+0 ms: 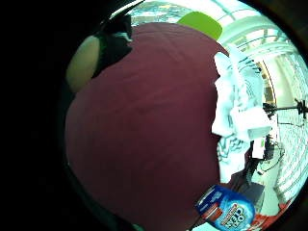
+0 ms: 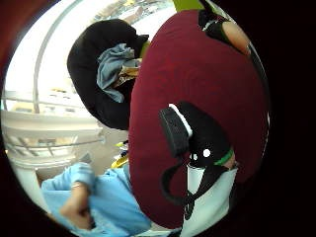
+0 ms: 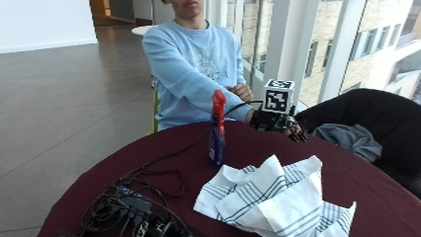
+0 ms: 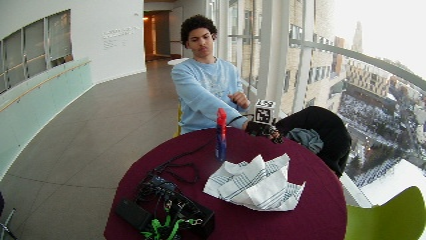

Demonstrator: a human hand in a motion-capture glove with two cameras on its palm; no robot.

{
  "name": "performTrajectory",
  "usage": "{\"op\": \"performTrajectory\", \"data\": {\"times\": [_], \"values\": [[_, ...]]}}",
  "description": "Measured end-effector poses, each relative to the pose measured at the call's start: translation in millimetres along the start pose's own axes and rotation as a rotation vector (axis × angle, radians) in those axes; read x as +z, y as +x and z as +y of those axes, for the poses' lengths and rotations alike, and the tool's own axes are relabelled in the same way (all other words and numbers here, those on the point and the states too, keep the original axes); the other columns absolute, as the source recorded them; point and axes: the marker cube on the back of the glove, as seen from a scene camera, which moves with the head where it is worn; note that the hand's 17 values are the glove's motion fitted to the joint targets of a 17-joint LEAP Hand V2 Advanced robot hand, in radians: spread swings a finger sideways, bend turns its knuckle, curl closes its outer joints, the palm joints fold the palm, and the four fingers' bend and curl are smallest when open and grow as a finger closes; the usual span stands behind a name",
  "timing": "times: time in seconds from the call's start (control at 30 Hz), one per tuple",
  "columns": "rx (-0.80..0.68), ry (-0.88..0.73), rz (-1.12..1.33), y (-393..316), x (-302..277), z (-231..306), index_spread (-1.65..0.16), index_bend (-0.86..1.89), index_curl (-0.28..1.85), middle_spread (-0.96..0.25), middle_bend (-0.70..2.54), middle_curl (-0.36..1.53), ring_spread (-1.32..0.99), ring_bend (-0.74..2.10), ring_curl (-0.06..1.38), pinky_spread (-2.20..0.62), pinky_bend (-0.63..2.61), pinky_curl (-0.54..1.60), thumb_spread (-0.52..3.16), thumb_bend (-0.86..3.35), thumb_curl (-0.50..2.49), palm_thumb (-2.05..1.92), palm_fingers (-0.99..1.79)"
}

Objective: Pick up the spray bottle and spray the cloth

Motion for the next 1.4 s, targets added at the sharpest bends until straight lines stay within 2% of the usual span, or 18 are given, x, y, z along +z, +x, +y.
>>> {"op": "performTrajectory", "data": {"times": [0.27,0.5,0.63,0.77,0.93,1.23,1.4], "values": [[-0.040,0.010,-0.030,-13,-5,35,-0.35,0.15,0.28,-0.07,0.31,0.29,-0.03,0.28,0.24,0.19,0.19,0.23,1.17,0.21,0.17,0.52,0.66],[-0.092,0.005,0.018,-9,-19,120,-0.37,0.11,0.27,-0.07,0.31,0.32,-0.03,0.30,0.27,0.20,0.20,0.26,1.21,0.19,0.19,0.55,0.63],[-0.097,0.033,0.078,0,-22,147,-0.38,0.12,0.27,-0.07,0.31,0.33,-0.03,0.30,0.27,0.20,0.20,0.27,1.22,0.17,0.21,0.56,0.63],[-0.201,0.058,0.094,5,-21,221,-0.38,0.12,0.26,-0.07,0.32,0.34,-0.03,0.30,0.28,0.20,0.20,0.28,1.22,0.15,0.21,0.57,0.63],[-0.013,0.117,0.062,38,-33,266,-0.38,0.13,0.26,-0.07,0.31,0.36,-0.03,0.30,0.29,0.20,0.19,0.29,1.23,0.13,0.23,0.58,0.63],[0.118,0.213,-0.063,76,-35,312,-0.38,0.15,0.27,-0.07,0.30,0.37,-0.03,0.30,0.30,0.19,0.19,0.30,1.23,0.08,0.24,0.59,0.65],[0.186,0.282,-0.179,91,-37,321,-0.38,0.15,0.28,-0.07,0.29,0.37,-0.04,0.30,0.30,0.19,0.18,0.30,1.23,0.07,0.25,0.60,0.66]]}}
